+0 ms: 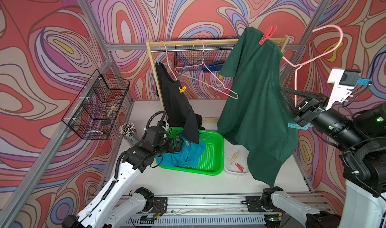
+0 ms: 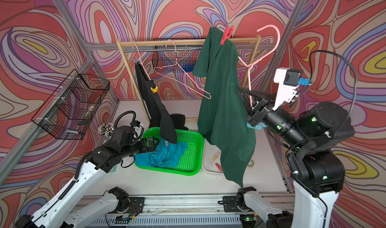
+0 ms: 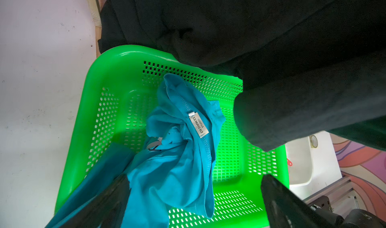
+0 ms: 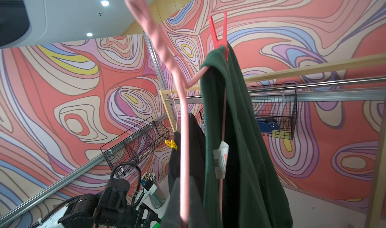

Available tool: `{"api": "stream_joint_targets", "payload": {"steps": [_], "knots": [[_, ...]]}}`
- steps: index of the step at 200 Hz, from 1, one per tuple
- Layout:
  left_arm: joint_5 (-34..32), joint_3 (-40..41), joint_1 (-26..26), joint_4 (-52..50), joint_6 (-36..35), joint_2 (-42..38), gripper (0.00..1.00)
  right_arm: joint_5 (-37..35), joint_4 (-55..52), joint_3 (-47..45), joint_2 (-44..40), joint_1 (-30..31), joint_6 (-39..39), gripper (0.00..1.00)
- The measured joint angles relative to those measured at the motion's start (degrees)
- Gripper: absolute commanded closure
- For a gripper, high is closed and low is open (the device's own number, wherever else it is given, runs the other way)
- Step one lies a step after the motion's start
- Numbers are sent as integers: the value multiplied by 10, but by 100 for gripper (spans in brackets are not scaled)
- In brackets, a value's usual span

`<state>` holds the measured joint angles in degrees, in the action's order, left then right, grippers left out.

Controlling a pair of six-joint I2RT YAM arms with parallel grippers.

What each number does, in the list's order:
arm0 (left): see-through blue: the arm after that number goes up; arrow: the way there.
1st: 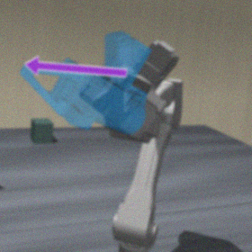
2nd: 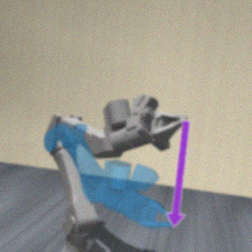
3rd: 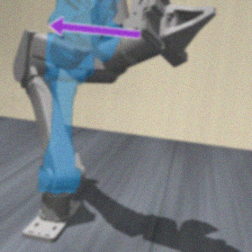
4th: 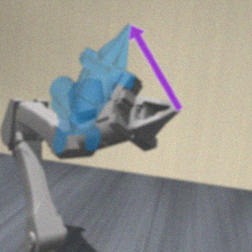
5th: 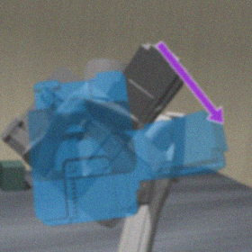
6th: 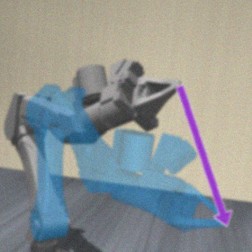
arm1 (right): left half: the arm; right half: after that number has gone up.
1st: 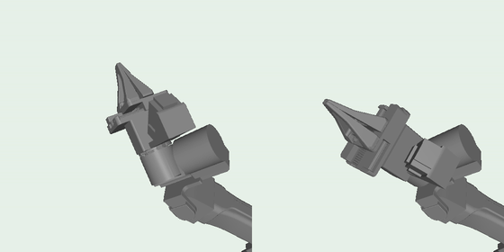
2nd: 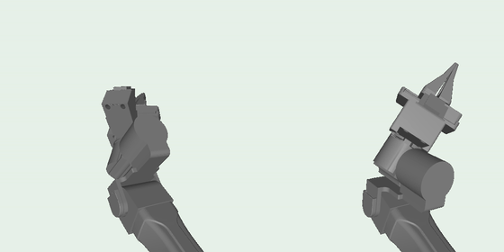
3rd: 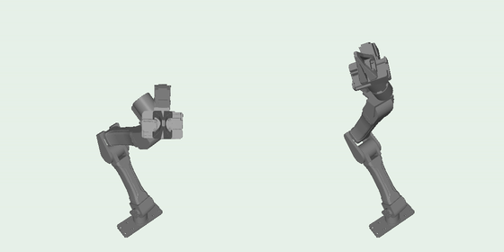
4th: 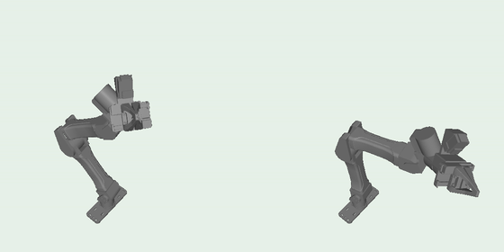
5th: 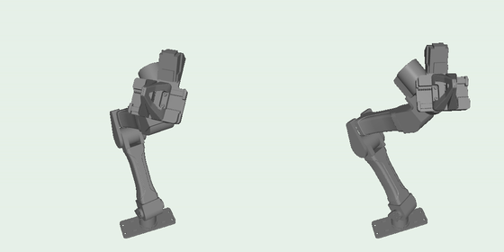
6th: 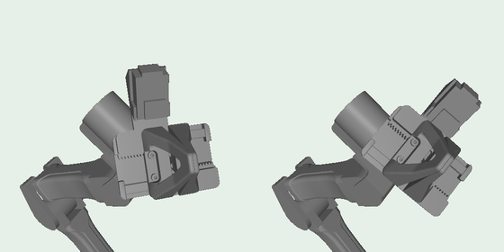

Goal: Remove the clothespins securing t-shirts to the hanger
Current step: Pick up the hanger from the clothes rail.

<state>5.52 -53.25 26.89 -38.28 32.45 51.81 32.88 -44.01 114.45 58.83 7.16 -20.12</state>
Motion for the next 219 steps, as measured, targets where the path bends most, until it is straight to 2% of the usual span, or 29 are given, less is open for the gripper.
{"api": "stream_joint_targets", "payload": {"steps": [51,132,171,219], "knots": [[-6,-4,0,-17,6,-3,0,68,28,17,-14,0,-40,100],[-39,-12,-3,-78,23,-35,0,195,147,23,3,0,-150,100],[-46,-4,-3,-97,29,-69,0,235,212,53,17,0,-200,100],[-68,-3,-3,-124,26,-78,0,268,293,18,11,0,-249,100]]}}
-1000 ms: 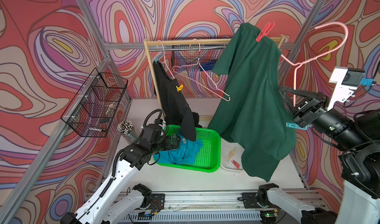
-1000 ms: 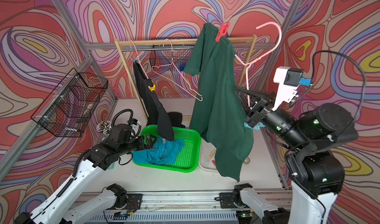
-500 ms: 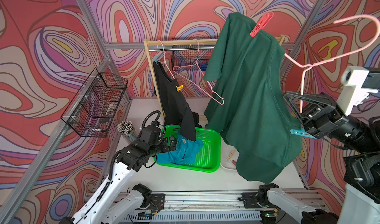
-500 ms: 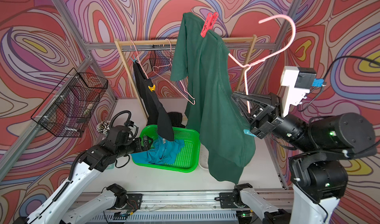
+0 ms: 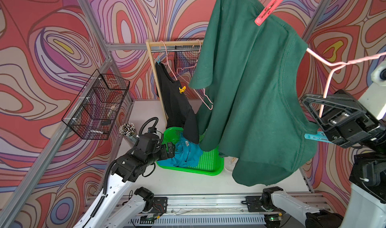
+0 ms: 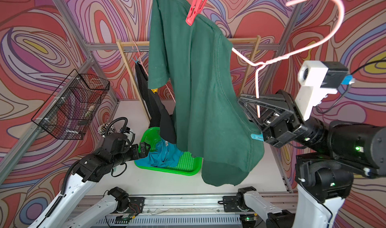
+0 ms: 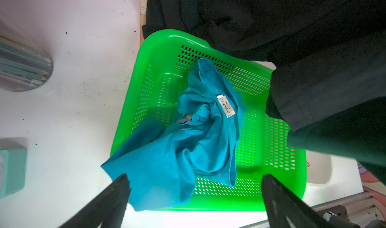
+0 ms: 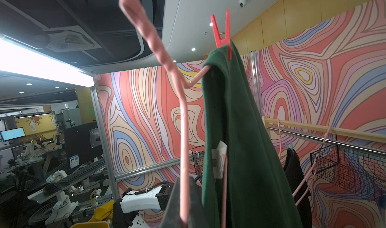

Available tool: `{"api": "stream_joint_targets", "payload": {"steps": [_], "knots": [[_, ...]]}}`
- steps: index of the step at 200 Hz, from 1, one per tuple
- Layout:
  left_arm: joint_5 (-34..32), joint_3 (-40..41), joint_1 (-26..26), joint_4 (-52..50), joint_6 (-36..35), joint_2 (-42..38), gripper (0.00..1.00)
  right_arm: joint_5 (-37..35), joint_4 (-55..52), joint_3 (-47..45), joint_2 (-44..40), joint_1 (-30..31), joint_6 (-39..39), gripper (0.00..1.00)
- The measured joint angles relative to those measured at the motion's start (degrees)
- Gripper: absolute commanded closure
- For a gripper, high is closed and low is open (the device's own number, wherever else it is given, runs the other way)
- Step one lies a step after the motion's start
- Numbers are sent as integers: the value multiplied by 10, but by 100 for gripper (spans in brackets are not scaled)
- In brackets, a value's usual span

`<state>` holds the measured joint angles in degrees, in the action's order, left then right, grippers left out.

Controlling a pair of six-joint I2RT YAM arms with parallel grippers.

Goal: Remove the clothespins securing t-shirts to the hanger
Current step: Pick up the hanger from the clothes rail.

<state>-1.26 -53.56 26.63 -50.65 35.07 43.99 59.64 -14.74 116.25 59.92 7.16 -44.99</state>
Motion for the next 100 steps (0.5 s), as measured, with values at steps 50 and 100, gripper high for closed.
{"api": "stream_joint_targets", "payload": {"steps": [50,100], "knots": [[-21,2,0,-22,-8,-1,0,46,75,-114,6,0,-29,100],[11,17,0,-15,-31,-5,0,76,101,-202,24,0,-17,100]]}}
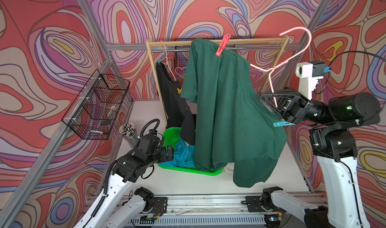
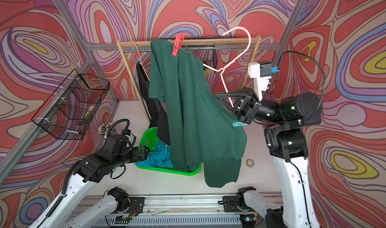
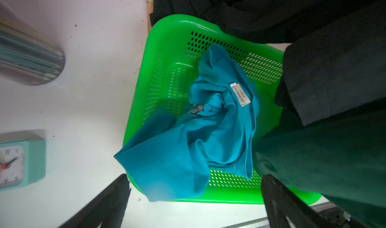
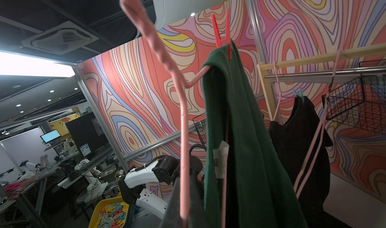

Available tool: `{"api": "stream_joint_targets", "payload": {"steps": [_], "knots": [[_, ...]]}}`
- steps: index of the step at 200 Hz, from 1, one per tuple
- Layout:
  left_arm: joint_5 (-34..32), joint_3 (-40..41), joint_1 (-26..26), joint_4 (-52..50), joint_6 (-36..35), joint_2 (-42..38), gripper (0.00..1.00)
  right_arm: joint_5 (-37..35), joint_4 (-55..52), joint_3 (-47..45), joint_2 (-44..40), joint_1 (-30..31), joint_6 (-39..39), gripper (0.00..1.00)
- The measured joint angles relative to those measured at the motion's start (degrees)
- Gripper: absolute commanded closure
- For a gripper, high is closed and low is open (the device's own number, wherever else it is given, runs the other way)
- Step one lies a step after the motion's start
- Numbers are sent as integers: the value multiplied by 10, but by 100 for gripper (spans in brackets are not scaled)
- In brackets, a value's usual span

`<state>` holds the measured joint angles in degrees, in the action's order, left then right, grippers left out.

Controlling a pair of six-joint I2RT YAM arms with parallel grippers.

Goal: Remove the clothespins securing t-shirts to the hanger
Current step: Pick up the hanger from the clothes rail.

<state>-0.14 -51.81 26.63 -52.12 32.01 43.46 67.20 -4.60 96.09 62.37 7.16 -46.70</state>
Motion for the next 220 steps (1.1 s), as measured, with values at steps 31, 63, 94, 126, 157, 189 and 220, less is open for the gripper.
{"api": "stream_joint_targets", "payload": {"steps": [31,63,94,126,157,189,220], "knots": [[26,18,0,5,-14,-20,0,0,12,-46,1,12,19,100],[39,18,0,6,-23,-39,0,-52,-87,-21,28,124,140,100],[45,18,0,6,-22,-56,0,-134,-186,14,83,290,272,100],[45,16,0,5,-23,-60,0,-197,-236,16,132,382,349,100],[47,8,0,-1,-23,-61,0,-230,-247,-11,134,398,383,100],[47,-2,0,-8,-23,-64,0,-251,-253,-49,124,398,398,100],[56,-2,0,-9,-23,-70,0,-263,-256,-101,122,398,401,100]]}}
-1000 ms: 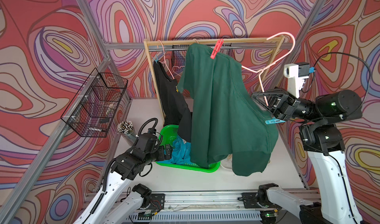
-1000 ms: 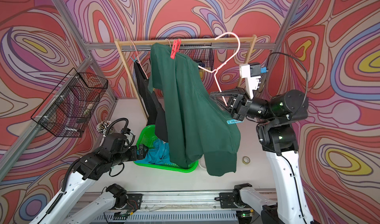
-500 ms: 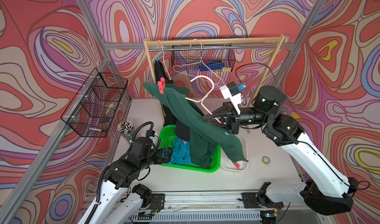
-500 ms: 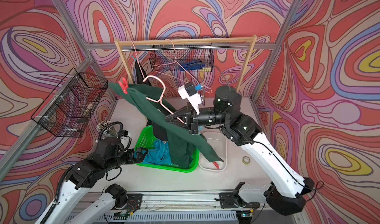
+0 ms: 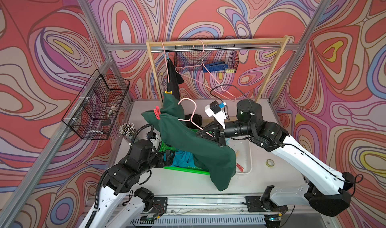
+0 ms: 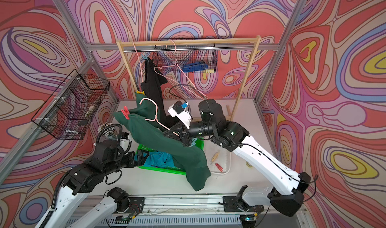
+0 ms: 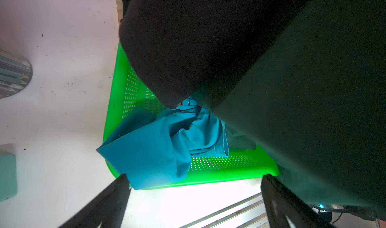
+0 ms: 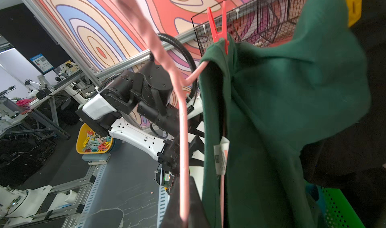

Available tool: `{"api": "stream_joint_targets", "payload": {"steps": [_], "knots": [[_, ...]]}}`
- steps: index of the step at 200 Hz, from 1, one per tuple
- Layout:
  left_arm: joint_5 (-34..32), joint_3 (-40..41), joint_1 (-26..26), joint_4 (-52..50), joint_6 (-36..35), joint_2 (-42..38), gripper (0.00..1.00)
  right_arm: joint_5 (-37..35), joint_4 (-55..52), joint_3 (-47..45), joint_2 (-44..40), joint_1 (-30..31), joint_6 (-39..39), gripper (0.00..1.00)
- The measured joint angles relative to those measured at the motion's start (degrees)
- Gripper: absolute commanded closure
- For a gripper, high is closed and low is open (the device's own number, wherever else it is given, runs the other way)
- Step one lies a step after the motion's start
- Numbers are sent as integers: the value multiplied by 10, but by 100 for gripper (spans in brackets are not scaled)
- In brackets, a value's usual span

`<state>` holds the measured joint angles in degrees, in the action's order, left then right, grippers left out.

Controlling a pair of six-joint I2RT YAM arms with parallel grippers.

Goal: Remove the clothespins securing t-shirts to the hanger
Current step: Pick up the hanger from the clothes rail.

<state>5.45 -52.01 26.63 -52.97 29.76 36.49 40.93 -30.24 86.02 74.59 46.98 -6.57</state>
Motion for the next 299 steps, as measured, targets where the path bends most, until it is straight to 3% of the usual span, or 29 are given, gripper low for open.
{"api": "stream_joint_targets", "payload": {"steps": [64,116,162,212,257,299], "knots": [[25,-18,0,-14,-1,-37,0,-45,-5,-47,15,16,0,100],[31,-78,0,-16,-10,-75,7,-75,9,-46,84,40,-3,100],[35,-151,0,-15,-32,-54,12,-90,9,-43,143,69,-4,100],[53,-138,0,16,-36,-8,15,-96,16,-43,157,76,-12,100],[54,-104,0,57,-36,5,25,-96,28,-43,161,90,-17,100],[47,-84,0,94,-29,15,45,-97,36,-43,162,99,-21,100]]}}
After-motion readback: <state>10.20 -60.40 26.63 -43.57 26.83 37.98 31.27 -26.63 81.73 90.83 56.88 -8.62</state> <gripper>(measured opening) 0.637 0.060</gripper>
